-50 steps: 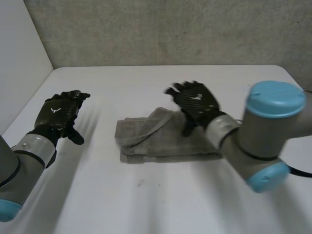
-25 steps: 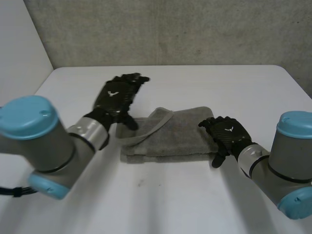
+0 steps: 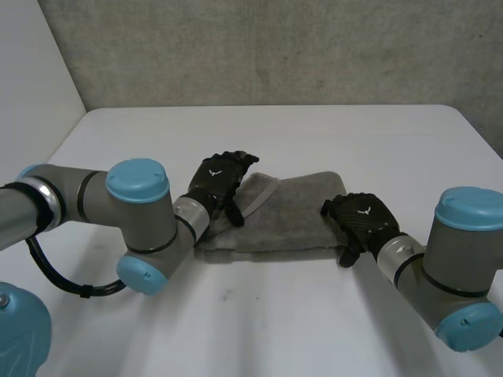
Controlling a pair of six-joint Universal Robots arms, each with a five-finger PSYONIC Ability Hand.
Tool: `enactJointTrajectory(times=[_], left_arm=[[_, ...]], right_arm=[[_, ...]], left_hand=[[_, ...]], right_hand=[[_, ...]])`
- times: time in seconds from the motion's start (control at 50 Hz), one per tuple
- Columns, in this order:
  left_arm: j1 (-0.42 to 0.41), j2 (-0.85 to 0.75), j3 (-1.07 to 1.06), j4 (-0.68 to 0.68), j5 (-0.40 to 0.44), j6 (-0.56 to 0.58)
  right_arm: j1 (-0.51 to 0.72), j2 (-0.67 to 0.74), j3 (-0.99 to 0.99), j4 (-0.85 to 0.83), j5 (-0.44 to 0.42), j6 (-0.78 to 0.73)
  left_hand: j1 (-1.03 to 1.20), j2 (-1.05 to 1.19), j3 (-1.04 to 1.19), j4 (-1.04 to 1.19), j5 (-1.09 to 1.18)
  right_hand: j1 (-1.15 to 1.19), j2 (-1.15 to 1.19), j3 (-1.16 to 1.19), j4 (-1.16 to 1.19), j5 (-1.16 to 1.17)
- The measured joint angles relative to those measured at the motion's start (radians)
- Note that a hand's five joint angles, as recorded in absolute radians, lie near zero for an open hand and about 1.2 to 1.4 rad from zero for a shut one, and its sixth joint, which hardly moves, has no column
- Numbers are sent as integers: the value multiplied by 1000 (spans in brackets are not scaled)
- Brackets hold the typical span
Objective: Fold the towel.
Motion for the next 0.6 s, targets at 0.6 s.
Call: enactJointTrajectory(times=[0.6], left_arm=[[3, 99, -128, -5, -347, 148]], right_arm=[[-4, 28, -15, -65, 23, -11]], left_hand=[[-4, -11, -8, -8, 0]], right_hand=[[925, 819, 823, 824, 808]])
